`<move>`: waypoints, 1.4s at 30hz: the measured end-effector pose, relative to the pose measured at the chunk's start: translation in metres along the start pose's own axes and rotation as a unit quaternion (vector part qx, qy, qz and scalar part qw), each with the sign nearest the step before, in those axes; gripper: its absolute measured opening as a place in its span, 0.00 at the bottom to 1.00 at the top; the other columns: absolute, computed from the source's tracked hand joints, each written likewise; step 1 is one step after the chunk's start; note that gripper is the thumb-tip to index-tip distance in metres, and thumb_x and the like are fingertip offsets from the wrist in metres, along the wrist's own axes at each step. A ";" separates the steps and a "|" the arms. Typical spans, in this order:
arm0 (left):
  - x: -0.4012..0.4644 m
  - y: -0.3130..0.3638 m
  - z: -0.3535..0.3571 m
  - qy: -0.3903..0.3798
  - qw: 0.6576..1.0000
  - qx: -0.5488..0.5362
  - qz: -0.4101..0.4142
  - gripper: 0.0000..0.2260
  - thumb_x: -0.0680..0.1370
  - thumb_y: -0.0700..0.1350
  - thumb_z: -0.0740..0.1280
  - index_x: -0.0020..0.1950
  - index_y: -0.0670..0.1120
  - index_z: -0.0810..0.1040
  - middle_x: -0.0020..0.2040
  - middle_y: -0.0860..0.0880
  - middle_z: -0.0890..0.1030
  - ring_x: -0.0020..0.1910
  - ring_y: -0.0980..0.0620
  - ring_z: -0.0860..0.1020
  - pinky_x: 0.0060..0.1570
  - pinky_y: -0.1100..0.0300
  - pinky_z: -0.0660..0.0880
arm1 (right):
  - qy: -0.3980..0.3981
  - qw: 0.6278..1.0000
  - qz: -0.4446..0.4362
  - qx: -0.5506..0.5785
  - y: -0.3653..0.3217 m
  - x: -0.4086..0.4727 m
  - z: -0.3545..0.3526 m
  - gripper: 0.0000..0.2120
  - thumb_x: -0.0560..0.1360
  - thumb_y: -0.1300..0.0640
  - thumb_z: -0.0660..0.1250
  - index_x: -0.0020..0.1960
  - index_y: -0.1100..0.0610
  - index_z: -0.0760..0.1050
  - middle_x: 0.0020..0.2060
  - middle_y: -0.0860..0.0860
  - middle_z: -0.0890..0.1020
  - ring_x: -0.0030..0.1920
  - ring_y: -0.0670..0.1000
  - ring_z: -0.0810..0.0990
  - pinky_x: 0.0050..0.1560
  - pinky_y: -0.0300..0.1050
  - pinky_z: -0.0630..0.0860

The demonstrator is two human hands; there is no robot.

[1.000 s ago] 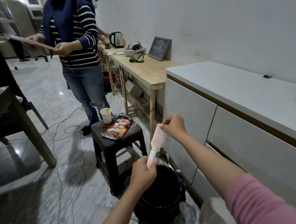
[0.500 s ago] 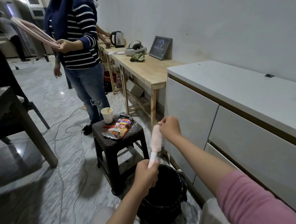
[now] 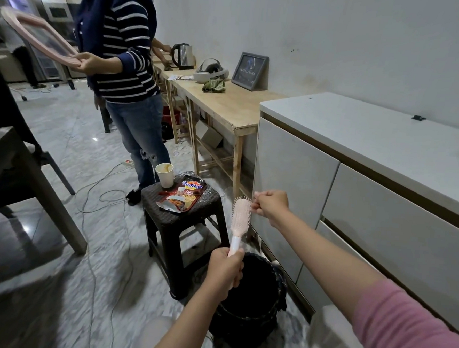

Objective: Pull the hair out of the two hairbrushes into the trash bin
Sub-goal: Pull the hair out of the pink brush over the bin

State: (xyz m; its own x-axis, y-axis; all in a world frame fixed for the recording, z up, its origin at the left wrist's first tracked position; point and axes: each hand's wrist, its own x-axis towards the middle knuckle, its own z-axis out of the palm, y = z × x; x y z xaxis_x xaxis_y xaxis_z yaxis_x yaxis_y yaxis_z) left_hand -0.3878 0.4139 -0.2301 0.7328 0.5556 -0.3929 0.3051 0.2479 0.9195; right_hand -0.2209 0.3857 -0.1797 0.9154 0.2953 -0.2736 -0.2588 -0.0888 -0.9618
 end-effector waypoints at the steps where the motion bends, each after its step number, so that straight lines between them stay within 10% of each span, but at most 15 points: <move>1: 0.002 -0.001 0.000 0.009 1.000 0.012 -0.002 0.10 0.80 0.42 0.63 0.39 0.42 0.68 0.29 0.47 0.69 0.19 0.55 0.64 0.21 0.66 0.58 | -0.010 1.000 -0.006 -0.005 0.000 -0.003 -0.001 0.10 0.75 0.65 0.67 0.36 0.62 0.72 0.33 0.57 0.77 0.29 0.49 0.77 0.31 0.40 0.81; 10: 0.014 -0.004 -0.009 0.058 0.998 0.024 -0.025 0.07 0.80 0.41 0.62 0.43 0.39 0.70 0.30 0.46 0.68 0.23 0.53 0.65 0.21 0.65 0.60 | -0.068 0.998 -0.003 0.018 0.012 -0.006 -0.015 0.07 0.74 0.68 0.67 0.38 0.63 0.75 0.33 0.58 0.78 0.23 0.44 0.80 0.27 0.36 0.79; 20: 0.011 0.007 -0.019 0.037 0.999 0.015 0.000 0.07 0.80 0.42 0.62 0.43 0.41 0.71 0.31 0.46 0.71 0.23 0.53 0.66 0.20 0.65 0.62 | -0.010 0.981 -0.059 -0.184 0.033 -0.003 -0.022 0.16 0.66 0.74 0.68 0.34 0.53 0.79 0.39 0.52 0.82 0.43 0.51 0.80 0.44 0.42 0.76; 28: 0.011 0.007 -0.018 0.036 0.998 0.048 0.012 0.08 0.80 0.43 0.63 0.43 0.41 0.70 0.31 0.47 0.71 0.23 0.54 0.67 0.20 0.66 0.62 | -0.007 0.971 -0.108 -0.212 0.030 -0.004 -0.022 0.08 0.70 0.60 0.73 0.33 0.55 0.79 0.31 0.50 0.82 0.37 0.50 0.81 0.46 0.44 0.78; 35: 0.013 0.004 -0.020 0.033 0.998 0.046 0.021 0.08 0.80 0.43 0.63 0.42 0.42 0.71 0.30 0.47 0.72 0.21 0.54 0.67 0.20 0.65 0.63 | -0.017 0.976 -0.118 -0.180 0.031 -0.005 -0.021 0.07 0.68 0.66 0.74 0.36 0.57 0.79 0.33 0.53 0.83 0.33 0.47 0.83 0.40 0.40 0.78; 42: 0.015 0.001 -0.021 0.041 0.998 0.049 0.027 0.09 0.80 0.42 0.63 0.40 0.42 0.70 0.29 0.47 0.71 0.21 0.53 0.67 0.20 0.64 0.63 | -0.041 0.975 -0.121 -0.184 0.030 -0.010 -0.012 0.15 0.69 0.46 0.73 0.42 0.60 0.80 0.33 0.54 0.84 0.34 0.50 0.84 0.40 0.45 0.80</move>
State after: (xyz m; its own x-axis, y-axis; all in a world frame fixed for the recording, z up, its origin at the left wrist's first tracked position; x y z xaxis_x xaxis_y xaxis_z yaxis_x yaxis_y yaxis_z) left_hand -0.3893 0.4388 -0.2355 0.6992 0.6299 -0.3381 0.3269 0.1389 0.9348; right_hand -0.2340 0.3682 -0.2060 0.9046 0.4230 -0.0523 0.1035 -0.3371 -0.9358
